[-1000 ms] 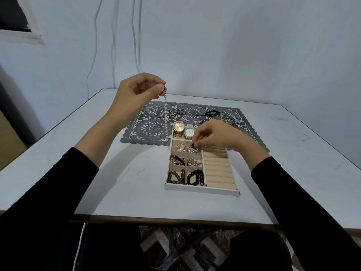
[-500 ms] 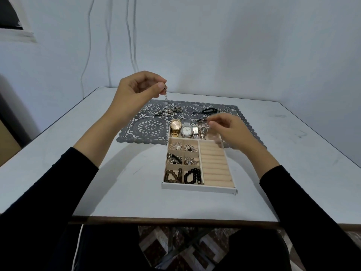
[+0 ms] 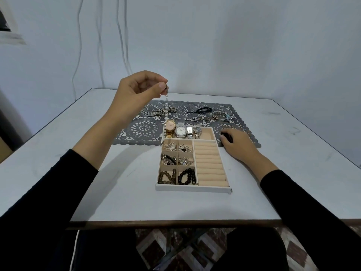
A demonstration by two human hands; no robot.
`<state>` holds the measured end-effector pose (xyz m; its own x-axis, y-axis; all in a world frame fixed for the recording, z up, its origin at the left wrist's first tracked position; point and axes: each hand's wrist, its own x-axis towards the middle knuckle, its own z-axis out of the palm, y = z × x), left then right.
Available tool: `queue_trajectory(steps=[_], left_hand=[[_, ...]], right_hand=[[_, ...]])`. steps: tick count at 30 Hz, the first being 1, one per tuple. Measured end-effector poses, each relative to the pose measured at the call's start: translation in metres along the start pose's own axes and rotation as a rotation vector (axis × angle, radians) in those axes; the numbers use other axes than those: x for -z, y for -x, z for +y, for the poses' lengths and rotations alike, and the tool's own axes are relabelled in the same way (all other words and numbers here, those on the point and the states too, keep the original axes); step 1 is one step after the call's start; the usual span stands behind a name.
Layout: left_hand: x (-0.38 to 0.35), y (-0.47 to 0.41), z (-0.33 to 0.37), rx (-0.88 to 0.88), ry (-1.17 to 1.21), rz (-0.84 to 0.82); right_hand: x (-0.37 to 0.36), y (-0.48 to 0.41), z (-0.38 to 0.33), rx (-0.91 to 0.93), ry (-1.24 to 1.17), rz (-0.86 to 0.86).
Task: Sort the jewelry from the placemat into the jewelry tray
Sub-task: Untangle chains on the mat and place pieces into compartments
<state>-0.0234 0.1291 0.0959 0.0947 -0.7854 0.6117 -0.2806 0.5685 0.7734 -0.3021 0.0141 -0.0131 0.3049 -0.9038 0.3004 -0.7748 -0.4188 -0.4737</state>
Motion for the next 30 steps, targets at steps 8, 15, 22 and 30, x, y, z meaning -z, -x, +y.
queue_trajectory(steps=[8, 15, 22, 30], left_hand=[[-0.0054, -0.0003, -0.0040, 0.008, 0.019, -0.012], [-0.0067, -0.0047, -0.0001, -0.007, 0.034, -0.008], [-0.0061, -0.0073, 0.0028, -0.010, 0.033, -0.009], [-0.0061, -0.0054, 0.0026, -0.003, 0.027, -0.021]], right_hand=[[-0.0034, -0.0027, 0.0047, 0.017, 0.011, -0.013], [-0.0044, -0.0040, 0.0063, 0.019, 0.017, -0.013], [-0.0054, -0.0046, 0.0075, 0.007, 0.008, -0.020], [-0.0057, -0.0053, 0.0082, 0.019, 0.004, -0.019]])
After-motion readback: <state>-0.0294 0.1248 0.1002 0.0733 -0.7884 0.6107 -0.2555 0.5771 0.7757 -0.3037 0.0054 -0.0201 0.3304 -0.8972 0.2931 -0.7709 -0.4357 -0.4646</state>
